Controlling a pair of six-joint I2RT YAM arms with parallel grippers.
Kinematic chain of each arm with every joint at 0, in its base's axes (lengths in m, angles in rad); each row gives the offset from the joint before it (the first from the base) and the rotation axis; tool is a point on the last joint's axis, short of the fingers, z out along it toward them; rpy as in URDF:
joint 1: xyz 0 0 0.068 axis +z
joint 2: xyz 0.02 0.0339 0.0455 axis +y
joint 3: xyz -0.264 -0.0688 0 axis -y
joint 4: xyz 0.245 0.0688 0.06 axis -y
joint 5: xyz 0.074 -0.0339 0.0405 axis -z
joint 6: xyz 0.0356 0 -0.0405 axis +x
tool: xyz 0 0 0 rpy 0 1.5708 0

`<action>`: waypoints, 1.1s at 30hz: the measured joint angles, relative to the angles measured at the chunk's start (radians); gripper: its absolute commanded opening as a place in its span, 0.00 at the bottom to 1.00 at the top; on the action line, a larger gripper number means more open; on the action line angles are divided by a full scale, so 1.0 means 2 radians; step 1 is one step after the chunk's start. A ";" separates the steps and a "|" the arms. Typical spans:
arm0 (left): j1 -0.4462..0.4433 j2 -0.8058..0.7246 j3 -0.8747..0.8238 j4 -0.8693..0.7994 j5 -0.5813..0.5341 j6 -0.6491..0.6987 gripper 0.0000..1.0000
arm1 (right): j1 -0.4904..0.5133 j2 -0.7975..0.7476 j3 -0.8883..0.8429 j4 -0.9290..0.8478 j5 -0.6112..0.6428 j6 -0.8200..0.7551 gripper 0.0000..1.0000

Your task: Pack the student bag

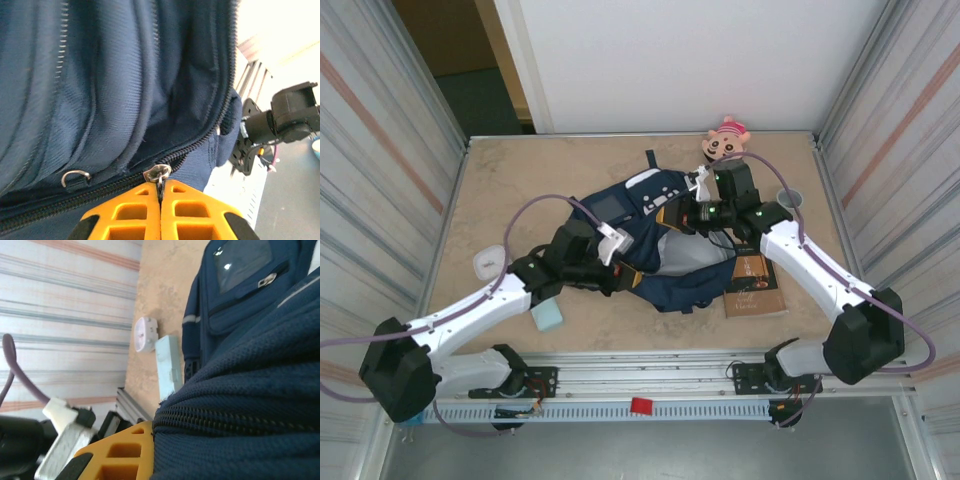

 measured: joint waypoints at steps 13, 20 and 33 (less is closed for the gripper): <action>-0.019 0.022 -0.026 0.005 -0.067 -0.021 0.00 | -0.017 -0.158 -0.153 -0.014 0.073 0.050 0.65; -0.019 0.038 -0.033 0.038 -0.052 -0.034 0.00 | 0.002 -0.209 -0.263 0.040 0.075 0.135 0.68; -0.019 0.033 -0.059 0.115 -0.020 -0.061 0.00 | 0.077 -0.141 -0.302 0.228 0.167 0.251 0.30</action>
